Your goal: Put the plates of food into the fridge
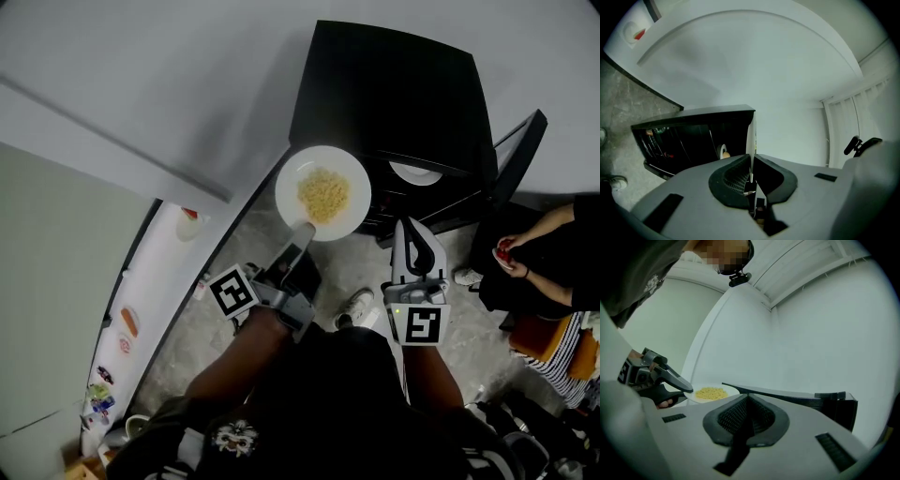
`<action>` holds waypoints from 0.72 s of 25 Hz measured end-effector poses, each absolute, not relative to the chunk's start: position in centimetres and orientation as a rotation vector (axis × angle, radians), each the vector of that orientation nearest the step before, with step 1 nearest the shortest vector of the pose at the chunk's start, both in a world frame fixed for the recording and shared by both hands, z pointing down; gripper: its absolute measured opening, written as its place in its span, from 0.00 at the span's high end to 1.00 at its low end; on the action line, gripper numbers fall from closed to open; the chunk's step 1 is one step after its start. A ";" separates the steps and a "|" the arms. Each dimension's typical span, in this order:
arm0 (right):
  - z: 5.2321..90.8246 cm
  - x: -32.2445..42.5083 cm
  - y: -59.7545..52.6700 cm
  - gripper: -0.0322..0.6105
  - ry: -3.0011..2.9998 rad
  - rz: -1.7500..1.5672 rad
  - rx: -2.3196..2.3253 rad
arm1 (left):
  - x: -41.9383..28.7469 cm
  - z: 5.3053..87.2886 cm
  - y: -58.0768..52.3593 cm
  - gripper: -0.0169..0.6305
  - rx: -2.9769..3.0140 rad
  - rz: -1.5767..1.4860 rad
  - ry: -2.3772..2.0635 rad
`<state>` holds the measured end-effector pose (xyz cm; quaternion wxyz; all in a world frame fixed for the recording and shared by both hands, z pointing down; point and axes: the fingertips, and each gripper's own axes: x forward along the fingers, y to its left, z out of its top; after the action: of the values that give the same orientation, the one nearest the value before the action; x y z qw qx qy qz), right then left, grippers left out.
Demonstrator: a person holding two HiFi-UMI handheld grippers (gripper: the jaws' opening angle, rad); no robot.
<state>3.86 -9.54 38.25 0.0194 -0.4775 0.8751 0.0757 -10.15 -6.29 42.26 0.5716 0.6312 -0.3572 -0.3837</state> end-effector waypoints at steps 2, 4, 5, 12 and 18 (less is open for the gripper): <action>39.3 3.8 -10.4 0.91 2.734 0.222 -1.479 | -9.7 43.7 -6.2 0.91 1.461 -0.882 -0.839; 39.9 3.5 -11.2 0.91 2.748 0.224 -1.475 | -9.7 45.0 -6.2 0.91 1.436 -0.873 -0.845; 39.9 3.3 -11.5 0.91 2.749 0.225 -1.471 | -9.7 45.4 -6.2 0.91 1.424 -0.870 -0.849; 39.6 2.2 -10.0 0.91 2.760 0.207 -1.444 | -10.1 46.0 -6.3 0.91 1.397 -0.881 -0.831; 40.1 2.8 -10.5 0.91 2.777 0.195 -1.445 | -9.0 47.7 -8.8 0.91 1.375 -0.857 -0.825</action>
<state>2.85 -10.47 40.14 0.0024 -0.4608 0.8853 0.0620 -8.96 -8.84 47.72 0.6145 0.5965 -0.3581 -0.3720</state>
